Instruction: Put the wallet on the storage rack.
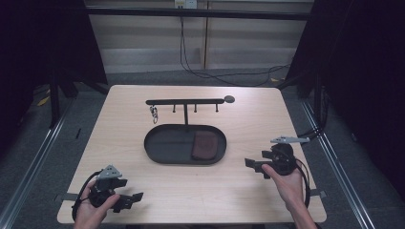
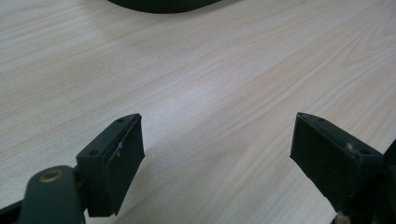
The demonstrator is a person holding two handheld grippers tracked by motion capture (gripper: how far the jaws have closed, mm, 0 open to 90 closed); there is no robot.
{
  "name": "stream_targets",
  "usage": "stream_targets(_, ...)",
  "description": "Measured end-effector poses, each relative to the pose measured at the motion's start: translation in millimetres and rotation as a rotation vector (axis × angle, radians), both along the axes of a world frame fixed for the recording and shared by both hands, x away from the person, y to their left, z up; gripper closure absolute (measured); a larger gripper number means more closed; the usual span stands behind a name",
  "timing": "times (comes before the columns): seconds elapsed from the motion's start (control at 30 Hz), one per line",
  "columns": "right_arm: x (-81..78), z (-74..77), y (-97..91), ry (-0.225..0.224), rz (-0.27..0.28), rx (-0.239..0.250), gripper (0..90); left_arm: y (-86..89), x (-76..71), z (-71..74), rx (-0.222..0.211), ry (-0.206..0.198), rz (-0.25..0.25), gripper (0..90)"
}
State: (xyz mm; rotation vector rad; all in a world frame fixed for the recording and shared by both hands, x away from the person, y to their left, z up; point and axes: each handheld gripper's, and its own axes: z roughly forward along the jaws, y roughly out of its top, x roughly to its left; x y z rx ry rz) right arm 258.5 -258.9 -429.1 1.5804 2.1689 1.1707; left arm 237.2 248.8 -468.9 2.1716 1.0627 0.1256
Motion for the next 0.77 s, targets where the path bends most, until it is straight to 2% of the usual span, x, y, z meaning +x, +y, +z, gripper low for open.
stream_targets(0.37,-23.8,-16.5,-14.5,0.000,-0.033,-0.023,16.6,-1.1,0.8,-1.2,0.000,0.009,-0.001,17.1)
stream_targets(0.47,-29.5,-24.3,-21.6,0.000,-0.059,-0.012,16.5,-1.0,0.3,-1.0,0.000,0.004,0.003,17.1)
stream_targets(0.53,-31.9,-31.0,-25.8,0.003,-0.074,-0.024,16.6,-1.5,0.1,-1.0,0.000,0.005,0.003,17.1)
stream_targets(0.6,-33.6,-36.3,-29.6,0.024,-0.089,-0.017,18.2,-1.9,-0.2,-0.5,0.000,0.004,0.000,17.1)
stream_targets(0.63,-34.5,-37.9,-31.0,0.027,-0.102,-0.023,20.0,-1.8,-0.2,-0.1,-0.002,0.002,-0.003,17.2)
stream_targets(0.7,-35.8,-38.7,-33.4,0.010,-0.123,-0.068,22.5,-2.3,0.1,-0.2,-0.009,0.004,-0.004,17.1)
stream_targets(0.77,-33.6,-39.9,-38.4,0.010,-0.139,-0.057,18.7,-2.7,1.0,-0.7,-0.003,0.007,-0.011,17.1)
